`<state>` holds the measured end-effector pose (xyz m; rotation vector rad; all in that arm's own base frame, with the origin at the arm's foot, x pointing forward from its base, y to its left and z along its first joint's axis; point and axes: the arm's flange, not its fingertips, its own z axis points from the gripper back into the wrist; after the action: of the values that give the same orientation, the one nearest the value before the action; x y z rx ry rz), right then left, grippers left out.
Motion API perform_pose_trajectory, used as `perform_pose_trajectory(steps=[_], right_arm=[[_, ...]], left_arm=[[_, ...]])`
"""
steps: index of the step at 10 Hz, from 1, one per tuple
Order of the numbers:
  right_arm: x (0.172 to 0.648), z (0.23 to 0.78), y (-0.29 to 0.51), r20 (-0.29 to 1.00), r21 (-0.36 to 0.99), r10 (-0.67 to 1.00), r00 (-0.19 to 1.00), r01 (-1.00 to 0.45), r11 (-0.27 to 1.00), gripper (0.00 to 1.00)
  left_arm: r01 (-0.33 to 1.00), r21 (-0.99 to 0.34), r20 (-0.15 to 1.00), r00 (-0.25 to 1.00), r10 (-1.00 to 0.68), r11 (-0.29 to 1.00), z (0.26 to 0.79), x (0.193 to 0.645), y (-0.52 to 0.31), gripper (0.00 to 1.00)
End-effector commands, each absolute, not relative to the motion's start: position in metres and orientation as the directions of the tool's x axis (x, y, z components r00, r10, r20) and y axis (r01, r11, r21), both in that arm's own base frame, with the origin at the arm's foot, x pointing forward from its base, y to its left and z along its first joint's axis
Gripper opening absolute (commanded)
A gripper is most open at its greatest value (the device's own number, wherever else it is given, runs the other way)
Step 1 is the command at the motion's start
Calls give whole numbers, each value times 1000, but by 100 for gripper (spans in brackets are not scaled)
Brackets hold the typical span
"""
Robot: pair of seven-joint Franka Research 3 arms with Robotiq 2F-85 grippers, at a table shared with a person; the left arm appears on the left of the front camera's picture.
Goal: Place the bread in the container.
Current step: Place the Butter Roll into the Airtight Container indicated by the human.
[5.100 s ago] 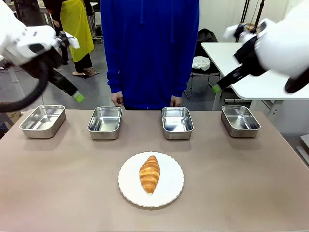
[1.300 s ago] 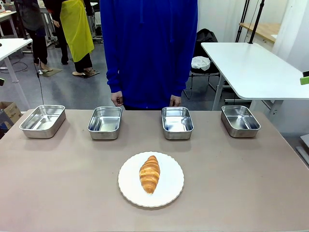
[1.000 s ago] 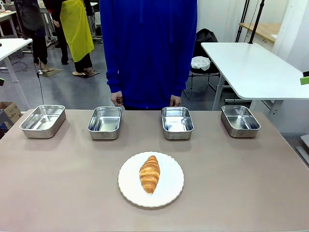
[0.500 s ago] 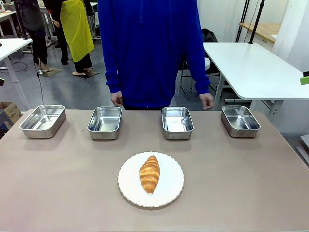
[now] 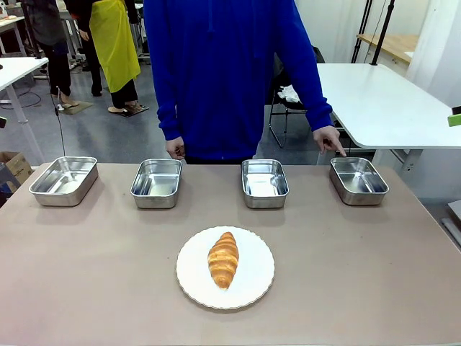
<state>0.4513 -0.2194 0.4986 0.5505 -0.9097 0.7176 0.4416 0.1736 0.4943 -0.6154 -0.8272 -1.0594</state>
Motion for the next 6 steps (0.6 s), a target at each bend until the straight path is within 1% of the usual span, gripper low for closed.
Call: perform_pose_trajectory(steps=[1,6], right_arm=[[452,499,-219,854,125,317,412,-756,643,100],[452,499,-219,854,125,317,412,-756,643,100]], left_arm=[[925,-48,829,247,-501,376,495,441,174,100],[925,-48,829,247,-501,376,495,441,174,100]])
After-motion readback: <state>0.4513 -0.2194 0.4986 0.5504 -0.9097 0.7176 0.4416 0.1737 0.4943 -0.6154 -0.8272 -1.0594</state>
